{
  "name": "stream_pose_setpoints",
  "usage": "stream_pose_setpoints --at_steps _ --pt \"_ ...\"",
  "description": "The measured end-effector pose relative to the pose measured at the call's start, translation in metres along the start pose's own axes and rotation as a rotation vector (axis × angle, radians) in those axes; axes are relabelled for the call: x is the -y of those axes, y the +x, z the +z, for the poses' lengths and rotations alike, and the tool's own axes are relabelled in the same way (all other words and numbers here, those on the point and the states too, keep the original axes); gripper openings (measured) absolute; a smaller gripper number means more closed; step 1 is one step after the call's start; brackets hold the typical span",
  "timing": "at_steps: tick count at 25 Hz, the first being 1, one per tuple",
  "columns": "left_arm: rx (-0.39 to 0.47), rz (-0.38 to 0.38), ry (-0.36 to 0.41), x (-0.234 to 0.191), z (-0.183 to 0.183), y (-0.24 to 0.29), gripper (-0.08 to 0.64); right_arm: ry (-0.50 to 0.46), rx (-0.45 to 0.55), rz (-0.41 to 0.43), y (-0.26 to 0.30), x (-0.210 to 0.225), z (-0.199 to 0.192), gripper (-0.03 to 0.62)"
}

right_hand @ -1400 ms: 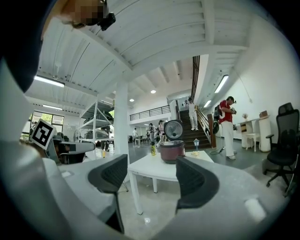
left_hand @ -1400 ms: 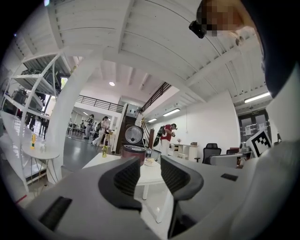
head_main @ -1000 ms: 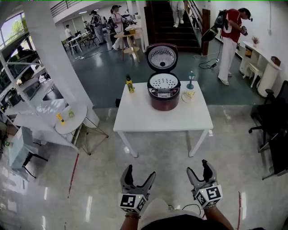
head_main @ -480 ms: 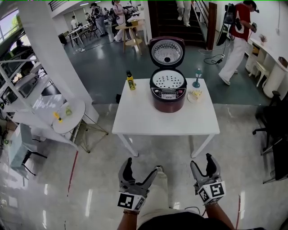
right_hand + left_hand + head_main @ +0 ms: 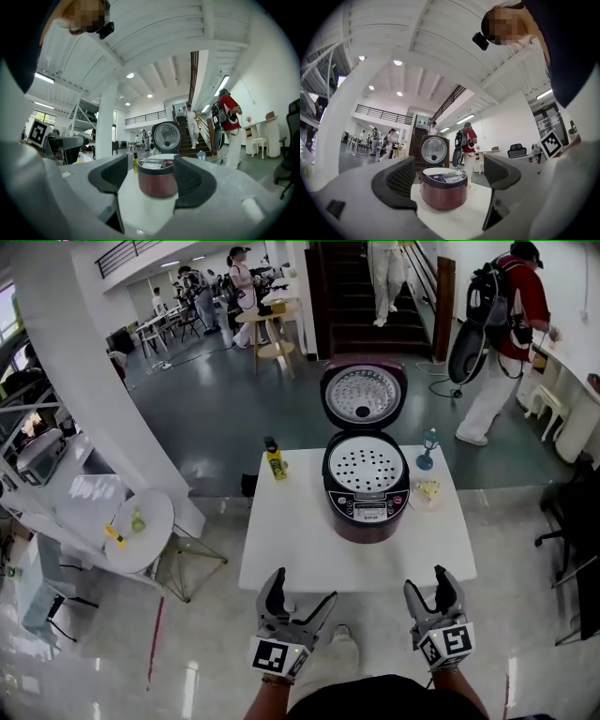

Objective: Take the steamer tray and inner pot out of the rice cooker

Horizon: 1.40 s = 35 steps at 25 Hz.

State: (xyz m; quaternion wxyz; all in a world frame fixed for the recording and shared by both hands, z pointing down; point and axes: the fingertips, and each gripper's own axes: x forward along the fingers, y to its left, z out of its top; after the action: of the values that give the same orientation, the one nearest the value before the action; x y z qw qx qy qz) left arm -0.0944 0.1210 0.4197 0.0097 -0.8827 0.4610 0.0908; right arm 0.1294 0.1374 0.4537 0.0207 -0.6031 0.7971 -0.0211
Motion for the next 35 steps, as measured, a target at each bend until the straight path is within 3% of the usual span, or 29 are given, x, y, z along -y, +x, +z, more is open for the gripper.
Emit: stream_pose_setpoints --at_steps 7,10,14,20,25,29,35 --pt "-0.010 -0.029 -0.030 -0.068 -0.010 0.092 0.449 0.015 0.025 -0.059 0.097 0.029 0.013 0.304" --pt "-0.097 -0.020 -0.085 -0.089 -0.029 0.127 0.448 0.017 0.013 -0.091 0.123 0.044 0.013 0.304" --pt "-0.167 0.008 -0.068 -0.108 -0.051 0.164 0.448 -0.012 -0.002 -0.114 0.152 0.067 0.012 0.304" --pt "-0.243 0.016 -0.088 -0.127 -0.066 0.217 0.449 -0.050 -0.074 -0.103 0.202 0.102 0.002 0.304" --pt "-0.324 -0.024 -0.114 -0.129 -0.075 0.260 0.448 -0.081 -0.124 -0.047 0.247 0.127 0.003 0.304" --pt "-0.418 -0.064 -0.086 -0.131 -0.094 0.298 0.448 -0.122 -0.220 0.015 0.288 0.142 -0.010 0.305" --pt "-0.666 -0.131 -0.050 -0.135 -0.135 0.340 0.448 -0.173 -0.444 0.068 0.341 0.159 -0.041 0.305"
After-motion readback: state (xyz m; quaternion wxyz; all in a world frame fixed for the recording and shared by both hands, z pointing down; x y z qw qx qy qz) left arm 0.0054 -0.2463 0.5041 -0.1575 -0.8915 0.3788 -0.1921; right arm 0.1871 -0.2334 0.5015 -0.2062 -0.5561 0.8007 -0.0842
